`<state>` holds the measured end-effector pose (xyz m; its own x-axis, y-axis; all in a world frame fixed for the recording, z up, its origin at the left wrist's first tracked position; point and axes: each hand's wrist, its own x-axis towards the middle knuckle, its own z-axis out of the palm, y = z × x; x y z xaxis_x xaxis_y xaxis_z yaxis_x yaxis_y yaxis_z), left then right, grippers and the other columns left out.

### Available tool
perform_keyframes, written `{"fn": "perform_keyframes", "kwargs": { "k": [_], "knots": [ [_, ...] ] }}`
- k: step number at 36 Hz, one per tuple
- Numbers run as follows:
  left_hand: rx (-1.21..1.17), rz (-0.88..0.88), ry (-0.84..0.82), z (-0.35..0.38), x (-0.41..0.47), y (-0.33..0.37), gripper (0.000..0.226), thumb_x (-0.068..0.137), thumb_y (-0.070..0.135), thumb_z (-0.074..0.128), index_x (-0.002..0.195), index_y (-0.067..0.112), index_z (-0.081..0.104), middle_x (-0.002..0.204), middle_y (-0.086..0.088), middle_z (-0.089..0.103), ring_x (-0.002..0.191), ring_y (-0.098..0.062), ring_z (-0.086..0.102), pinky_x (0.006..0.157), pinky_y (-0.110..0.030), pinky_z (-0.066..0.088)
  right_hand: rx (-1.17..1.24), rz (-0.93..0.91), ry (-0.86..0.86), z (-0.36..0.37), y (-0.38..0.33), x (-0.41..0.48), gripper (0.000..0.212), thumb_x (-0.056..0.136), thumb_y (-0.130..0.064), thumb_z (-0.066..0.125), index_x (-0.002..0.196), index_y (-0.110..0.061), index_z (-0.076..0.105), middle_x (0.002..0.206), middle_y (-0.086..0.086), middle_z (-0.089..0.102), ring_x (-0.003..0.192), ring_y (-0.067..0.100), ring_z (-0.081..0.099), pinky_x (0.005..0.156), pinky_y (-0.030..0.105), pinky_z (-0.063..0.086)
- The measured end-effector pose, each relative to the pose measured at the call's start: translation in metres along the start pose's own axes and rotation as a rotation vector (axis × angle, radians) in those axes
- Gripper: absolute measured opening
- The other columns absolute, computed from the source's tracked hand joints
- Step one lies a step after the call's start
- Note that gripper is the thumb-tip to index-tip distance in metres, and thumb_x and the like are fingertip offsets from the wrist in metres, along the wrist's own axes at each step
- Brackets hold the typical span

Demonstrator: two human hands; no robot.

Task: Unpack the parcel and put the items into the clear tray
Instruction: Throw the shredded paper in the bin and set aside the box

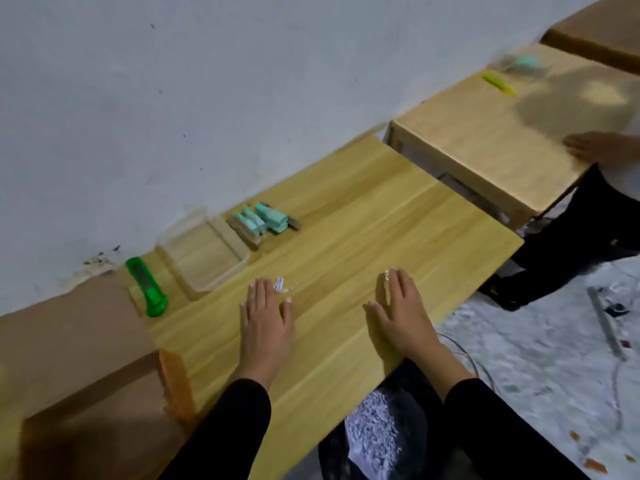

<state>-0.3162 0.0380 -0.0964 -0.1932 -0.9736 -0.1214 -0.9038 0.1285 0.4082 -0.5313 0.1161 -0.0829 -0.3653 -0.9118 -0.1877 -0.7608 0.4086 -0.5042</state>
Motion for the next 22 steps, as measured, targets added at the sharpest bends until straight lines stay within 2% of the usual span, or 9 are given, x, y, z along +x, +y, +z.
{"fn": "perform_keyframes", "kwargs": {
  "k": [4,9,11,14,16,19,22],
  "knots": [
    [0.054,0.033,-0.046,0.012,0.007,0.012,0.056,0.099,0.039,0.025,0.150,0.019,0.011,0.159,0.001,0.005,0.146,-0.013,-0.001,0.118,-0.043,-0.004,-0.081,-0.052,-0.010,0.013,-0.003,0.013,0.073,0.094,-0.048,0.036,0.148,-0.012,0.001,0.159,0.010,0.002,0.146,0.024,-0.002,0.118,0.040,0.002],
    [0.042,0.241,-0.122,0.016,-0.002,0.021,0.054,0.100,0.039,0.022,0.150,0.023,0.006,0.159,0.006,0.002,0.145,-0.007,-0.004,0.118,-0.036,-0.007,-0.031,-0.187,-0.040,0.029,-0.021,0.021,0.068,0.095,-0.044,0.037,0.148,-0.013,0.007,0.158,0.006,0.008,0.146,0.018,0.002,0.118,0.034,0.000],
    [0.041,0.241,-0.105,0.016,-0.006,0.016,0.054,0.100,0.038,0.022,0.150,0.023,0.007,0.159,0.006,0.003,0.145,-0.007,-0.003,0.118,-0.034,-0.005,-0.004,-0.242,-0.063,0.035,-0.030,0.020,0.067,0.095,-0.042,0.037,0.148,-0.013,0.008,0.158,0.004,0.009,0.146,0.016,0.002,0.117,0.031,-0.001],
    [0.062,0.136,-0.048,0.011,-0.014,0.000,0.054,0.100,0.036,0.022,0.149,0.021,0.007,0.159,0.003,0.003,0.146,-0.009,-0.004,0.119,-0.033,-0.004,0.045,-0.301,-0.072,0.043,-0.045,0.018,0.062,0.096,-0.036,0.038,0.147,-0.014,0.011,0.158,0.003,0.013,0.146,0.015,0.004,0.116,0.029,-0.001],
    [0.098,0.068,-0.026,0.007,-0.021,-0.012,0.054,0.100,0.037,0.020,0.149,0.020,0.007,0.159,0.002,0.002,0.146,-0.010,-0.005,0.118,-0.033,-0.005,0.057,-0.346,-0.059,0.050,-0.055,0.018,0.058,0.097,-0.032,0.040,0.147,-0.015,0.016,0.156,0.004,0.018,0.146,0.017,0.009,0.117,0.030,0.003],
    [0.124,0.020,-0.004,0.002,-0.029,-0.025,0.054,0.100,0.038,0.020,0.150,0.020,0.008,0.159,0.002,0.000,0.146,-0.011,-0.005,0.117,-0.033,-0.006,0.053,-0.446,-0.032,0.060,-0.065,0.017,0.050,0.095,-0.022,0.043,0.143,-0.013,0.030,0.151,0.010,0.031,0.142,0.026,0.022,0.117,0.036,0.017],
    [0.118,-0.004,0.002,-0.001,-0.034,-0.032,0.054,0.100,0.038,0.021,0.150,0.021,0.009,0.159,0.002,0.000,0.146,-0.011,-0.005,0.118,-0.034,-0.005,0.101,-0.494,0.008,0.071,-0.071,0.014,0.041,0.090,-0.011,0.044,0.130,-0.007,0.050,0.138,0.015,0.049,0.128,0.031,0.039,0.110,0.040,0.033]
  ]
}}
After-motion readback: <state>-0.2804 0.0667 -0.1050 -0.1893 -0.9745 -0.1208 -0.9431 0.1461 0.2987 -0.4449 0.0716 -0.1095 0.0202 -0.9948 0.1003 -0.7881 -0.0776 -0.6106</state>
